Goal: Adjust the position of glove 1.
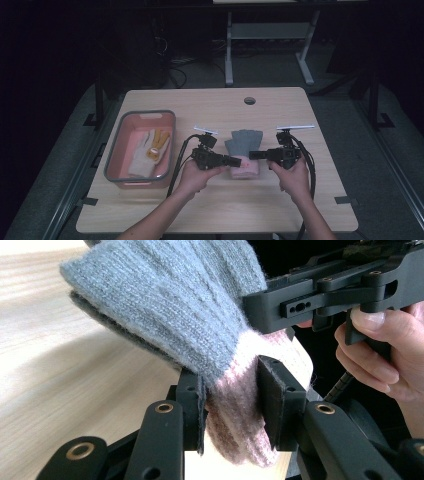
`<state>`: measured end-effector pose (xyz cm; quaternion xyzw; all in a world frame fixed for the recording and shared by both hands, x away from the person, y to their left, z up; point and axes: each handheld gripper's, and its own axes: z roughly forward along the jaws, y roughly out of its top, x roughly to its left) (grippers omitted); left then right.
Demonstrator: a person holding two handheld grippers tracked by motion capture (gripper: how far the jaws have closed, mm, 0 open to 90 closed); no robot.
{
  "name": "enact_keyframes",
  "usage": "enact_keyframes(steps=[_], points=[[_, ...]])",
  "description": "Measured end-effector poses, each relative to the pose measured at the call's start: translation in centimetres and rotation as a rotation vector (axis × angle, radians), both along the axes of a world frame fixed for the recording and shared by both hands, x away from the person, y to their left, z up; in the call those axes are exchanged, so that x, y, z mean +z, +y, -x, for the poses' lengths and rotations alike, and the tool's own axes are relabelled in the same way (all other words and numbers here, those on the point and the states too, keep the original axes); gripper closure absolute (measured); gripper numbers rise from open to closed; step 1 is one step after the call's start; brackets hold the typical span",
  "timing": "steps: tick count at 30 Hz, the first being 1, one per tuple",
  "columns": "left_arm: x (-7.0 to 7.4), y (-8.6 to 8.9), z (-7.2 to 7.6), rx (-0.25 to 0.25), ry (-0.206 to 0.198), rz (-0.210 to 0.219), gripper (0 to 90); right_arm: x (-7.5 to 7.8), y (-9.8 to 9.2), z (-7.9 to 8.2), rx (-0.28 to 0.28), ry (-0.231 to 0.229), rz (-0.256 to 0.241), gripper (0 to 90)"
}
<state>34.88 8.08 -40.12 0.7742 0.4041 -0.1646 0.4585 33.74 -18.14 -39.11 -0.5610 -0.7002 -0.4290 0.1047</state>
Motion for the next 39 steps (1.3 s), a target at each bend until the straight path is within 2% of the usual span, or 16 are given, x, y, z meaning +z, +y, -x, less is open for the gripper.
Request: enact_keyframes(steps=[17,21,39], points=[[1.5,2.8,-0.2,0.024,-0.016,0.012,66.0,1.7,2.6,-1.1,0.048,-0.025,-0.003,73.5],[1.6,3.4,-0.1,0.033,-0.018,0.009,66.1,1.7,3.2,-1.2,0.057,-0.02,-0.007,73.6],[2.7,6.7,-0.3,0.063,-0.037,0.019,67.0,3.2,6.4,-2.2,0.104,-0.047,0.009,73.6]])
